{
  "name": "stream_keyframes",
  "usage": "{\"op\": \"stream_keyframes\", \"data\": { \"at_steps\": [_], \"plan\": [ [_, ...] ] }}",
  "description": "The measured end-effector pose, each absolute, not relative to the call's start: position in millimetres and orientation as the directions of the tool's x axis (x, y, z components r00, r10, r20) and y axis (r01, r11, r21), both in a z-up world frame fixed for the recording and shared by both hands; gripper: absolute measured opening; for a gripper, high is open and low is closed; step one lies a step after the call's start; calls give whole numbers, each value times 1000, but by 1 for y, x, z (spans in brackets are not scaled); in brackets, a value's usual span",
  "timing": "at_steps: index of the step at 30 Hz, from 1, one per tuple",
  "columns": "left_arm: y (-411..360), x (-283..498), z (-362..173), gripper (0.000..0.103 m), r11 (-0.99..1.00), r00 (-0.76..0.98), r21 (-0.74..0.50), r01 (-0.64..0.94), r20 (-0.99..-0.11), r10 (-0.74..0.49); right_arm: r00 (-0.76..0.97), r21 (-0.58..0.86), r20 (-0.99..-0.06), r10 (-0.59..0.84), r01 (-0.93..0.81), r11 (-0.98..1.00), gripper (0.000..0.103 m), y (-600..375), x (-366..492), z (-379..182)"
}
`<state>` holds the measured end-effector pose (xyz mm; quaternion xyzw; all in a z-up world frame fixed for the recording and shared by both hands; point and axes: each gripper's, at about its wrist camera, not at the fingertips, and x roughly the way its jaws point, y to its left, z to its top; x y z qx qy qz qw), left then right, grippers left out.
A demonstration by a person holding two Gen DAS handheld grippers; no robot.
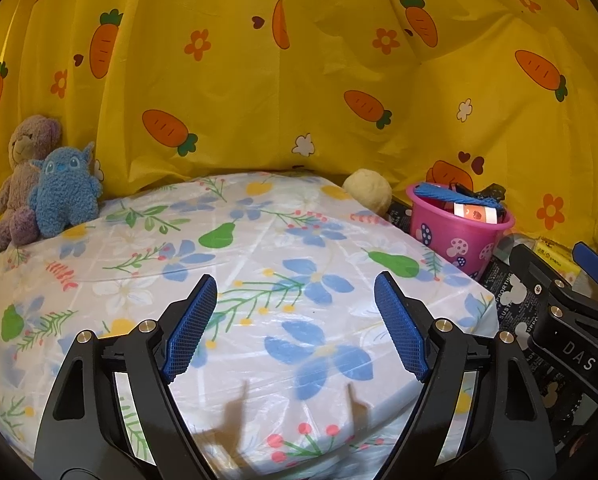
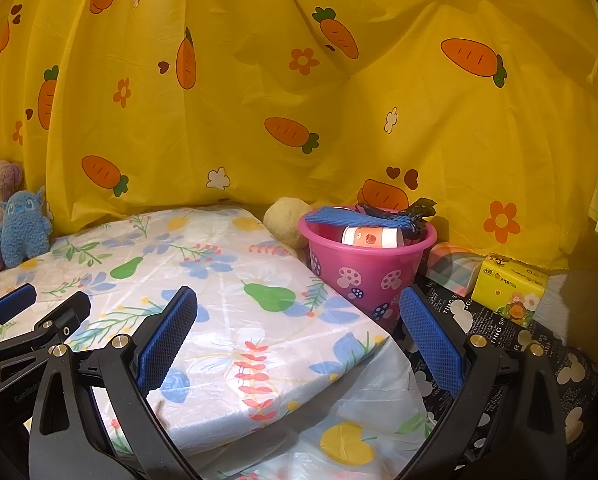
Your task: Collect trash
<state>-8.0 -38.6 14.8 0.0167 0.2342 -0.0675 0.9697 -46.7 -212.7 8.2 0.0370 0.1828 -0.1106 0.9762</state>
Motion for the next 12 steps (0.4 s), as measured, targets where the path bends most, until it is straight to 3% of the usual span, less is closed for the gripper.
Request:
{"op": "stream_keyframes", "data": {
  "at_steps": [7,12],
  "plan": [
    [-39,-11,16,95,993,888,6,121,-448,-106,910,39,-361,-205,234,972,97,-209,-45,9],
    [-38,-12,16,97,993,883,-3,115,-457,-103,911,41,-360,-204,233,972,97,-210,-46,10]
  ]
}}
